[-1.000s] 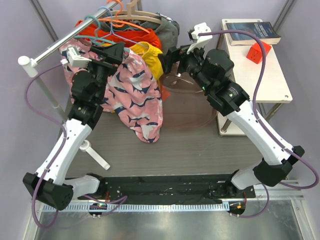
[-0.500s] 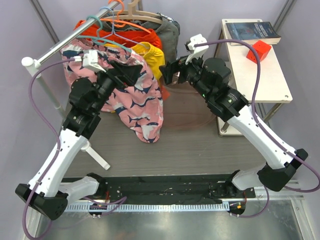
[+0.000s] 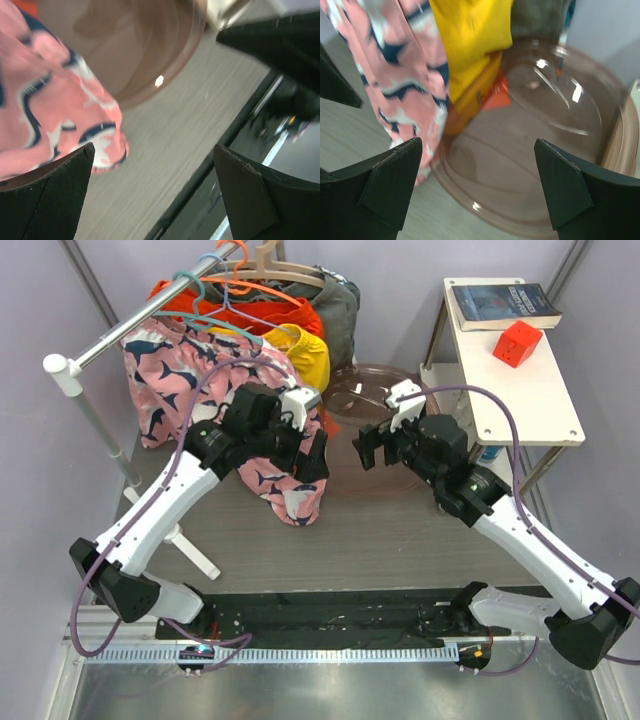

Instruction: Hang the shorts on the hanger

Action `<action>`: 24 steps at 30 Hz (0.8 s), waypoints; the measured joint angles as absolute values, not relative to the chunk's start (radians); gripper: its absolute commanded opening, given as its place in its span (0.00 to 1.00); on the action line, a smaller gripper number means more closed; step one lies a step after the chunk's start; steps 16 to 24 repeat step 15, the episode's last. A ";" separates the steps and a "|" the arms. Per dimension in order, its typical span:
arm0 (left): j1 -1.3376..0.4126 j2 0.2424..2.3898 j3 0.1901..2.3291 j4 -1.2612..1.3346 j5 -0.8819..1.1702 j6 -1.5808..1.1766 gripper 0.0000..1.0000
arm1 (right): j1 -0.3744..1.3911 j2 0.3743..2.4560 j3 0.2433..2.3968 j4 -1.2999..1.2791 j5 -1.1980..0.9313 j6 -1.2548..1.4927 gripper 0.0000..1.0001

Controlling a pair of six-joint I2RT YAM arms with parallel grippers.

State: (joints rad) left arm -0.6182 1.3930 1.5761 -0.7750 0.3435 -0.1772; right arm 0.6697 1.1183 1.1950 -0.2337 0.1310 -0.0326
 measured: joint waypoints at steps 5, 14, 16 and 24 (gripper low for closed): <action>-0.635 1.424 1.555 -0.937 0.302 -0.085 1.00 | 0.646 1.053 1.031 -0.273 0.101 -0.035 1.00; -0.635 1.365 1.448 -0.961 0.145 -0.040 1.00 | 0.618 0.974 0.909 -0.308 0.050 -0.016 1.00; -0.635 1.365 1.448 -0.959 0.120 -0.040 1.00 | 0.615 0.974 0.909 -0.308 0.049 -0.016 1.00; -0.635 1.365 1.448 -0.959 0.120 -0.040 1.00 | 0.615 0.974 0.909 -0.308 0.049 -0.016 1.00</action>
